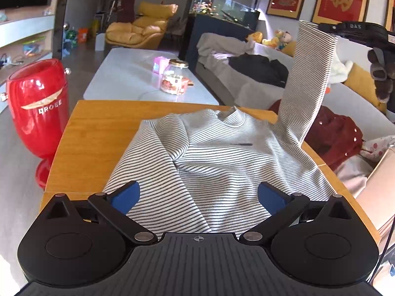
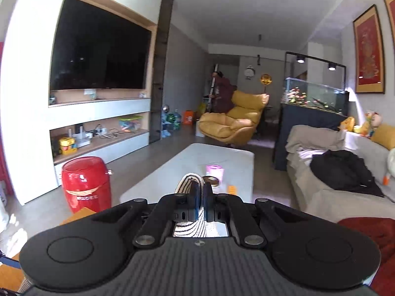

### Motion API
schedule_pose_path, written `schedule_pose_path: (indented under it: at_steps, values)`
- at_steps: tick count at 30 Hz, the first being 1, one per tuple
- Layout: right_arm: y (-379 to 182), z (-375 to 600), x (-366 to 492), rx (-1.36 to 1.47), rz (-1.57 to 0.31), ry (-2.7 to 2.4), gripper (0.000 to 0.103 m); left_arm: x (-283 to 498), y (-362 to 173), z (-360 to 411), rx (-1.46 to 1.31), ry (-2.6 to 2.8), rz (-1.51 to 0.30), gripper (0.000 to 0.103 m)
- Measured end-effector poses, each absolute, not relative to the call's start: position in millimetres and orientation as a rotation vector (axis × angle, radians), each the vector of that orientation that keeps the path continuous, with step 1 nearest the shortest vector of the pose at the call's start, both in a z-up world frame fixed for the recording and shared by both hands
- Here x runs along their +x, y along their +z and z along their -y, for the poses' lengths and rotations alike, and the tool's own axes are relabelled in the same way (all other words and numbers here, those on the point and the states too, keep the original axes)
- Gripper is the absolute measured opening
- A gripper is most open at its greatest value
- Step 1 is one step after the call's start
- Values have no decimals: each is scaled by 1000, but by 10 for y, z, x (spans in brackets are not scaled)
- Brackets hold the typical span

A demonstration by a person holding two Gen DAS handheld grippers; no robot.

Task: Fold clothes

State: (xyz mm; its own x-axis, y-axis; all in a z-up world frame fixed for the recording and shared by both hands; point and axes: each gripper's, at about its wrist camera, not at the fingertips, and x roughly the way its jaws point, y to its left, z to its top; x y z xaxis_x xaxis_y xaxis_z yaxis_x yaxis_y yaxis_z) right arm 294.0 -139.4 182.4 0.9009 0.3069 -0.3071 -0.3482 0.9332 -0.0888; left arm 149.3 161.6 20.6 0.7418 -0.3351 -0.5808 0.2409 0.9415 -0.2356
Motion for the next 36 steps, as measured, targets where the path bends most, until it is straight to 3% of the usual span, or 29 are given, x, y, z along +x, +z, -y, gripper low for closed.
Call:
schedule_pose_path:
  at_steps: [9, 14, 16, 20, 28, 34, 36]
  values:
    - [1341, 435, 3293, -167, -416, 414, 4, 1334, 180, -1803, -167, -289, -666, 103]
    - [1289, 392, 3155, -108, -442, 455, 26, 1333, 163, -1970, -189, -244, -667, 103]
    - [1249, 397, 3025, -81, -490, 520, 29, 1351, 165, -2055, -208, -225, -661, 103]
    - [966, 461, 2685, 130, -753, 703, 30, 1387, 210, -2176, -249, -187, -645, 103]
    - [-106, 169, 2088, 558, -1317, 854, 30, 1423, 289, -2289, -288, -147, -610, 103]
    - [-459, 60, 2124, 625, -1316, 766, 30, 1376, 328, -2349, -316, -115, -594, 103]
    - [-413, -18, 2134, 538, -1257, 784, 25, 1352, 342, -2367, -324, -104, -595, 103]
